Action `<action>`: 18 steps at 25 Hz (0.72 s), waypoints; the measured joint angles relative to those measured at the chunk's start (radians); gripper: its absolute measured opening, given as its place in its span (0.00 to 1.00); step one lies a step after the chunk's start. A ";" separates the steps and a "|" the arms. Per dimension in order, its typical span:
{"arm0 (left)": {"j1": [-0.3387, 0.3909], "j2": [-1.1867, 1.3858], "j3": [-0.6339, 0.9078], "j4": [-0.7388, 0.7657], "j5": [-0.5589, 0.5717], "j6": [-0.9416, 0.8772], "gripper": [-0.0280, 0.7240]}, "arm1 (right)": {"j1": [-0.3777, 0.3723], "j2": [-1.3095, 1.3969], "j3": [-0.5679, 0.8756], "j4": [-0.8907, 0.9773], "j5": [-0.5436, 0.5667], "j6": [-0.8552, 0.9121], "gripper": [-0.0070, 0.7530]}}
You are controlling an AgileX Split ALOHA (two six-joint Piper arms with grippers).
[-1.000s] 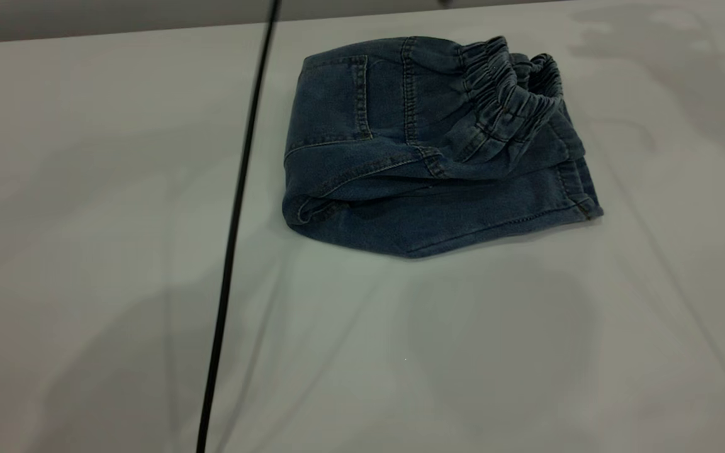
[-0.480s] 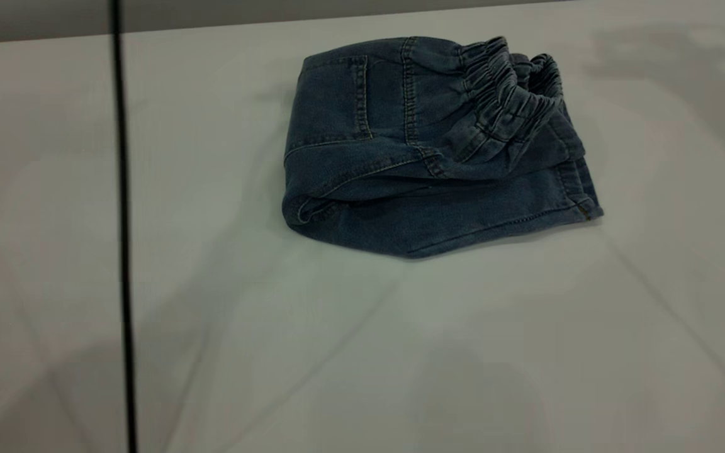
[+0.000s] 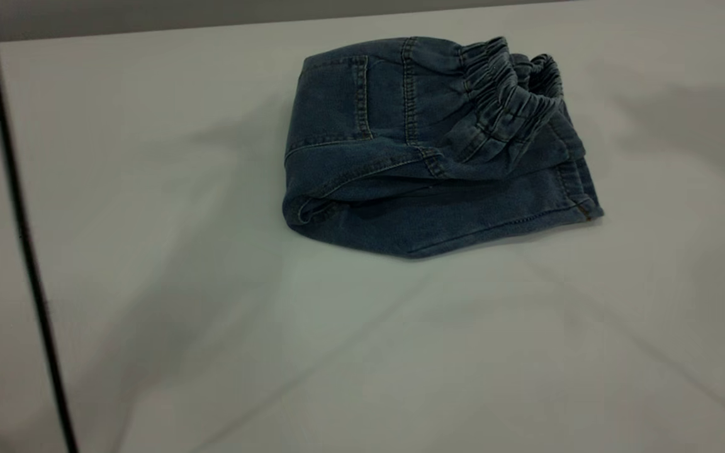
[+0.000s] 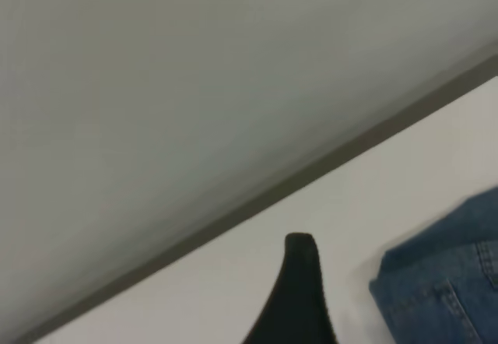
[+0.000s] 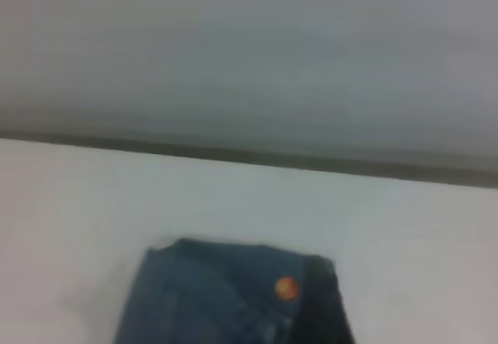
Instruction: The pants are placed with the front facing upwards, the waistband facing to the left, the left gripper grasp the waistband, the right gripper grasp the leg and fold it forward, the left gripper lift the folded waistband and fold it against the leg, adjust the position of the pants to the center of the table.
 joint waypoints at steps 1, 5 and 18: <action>0.000 -0.037 0.038 -0.005 -0.001 0.000 0.81 | 0.000 -0.041 0.036 0.017 0.000 0.000 0.59; 0.000 -0.188 0.199 -0.050 -0.001 -0.016 0.81 | 0.000 -0.201 0.200 0.102 0.000 -0.009 0.59; 0.000 -0.719 0.711 -0.242 0.000 -0.020 0.81 | 0.000 -0.654 0.749 0.132 -0.001 -0.083 0.59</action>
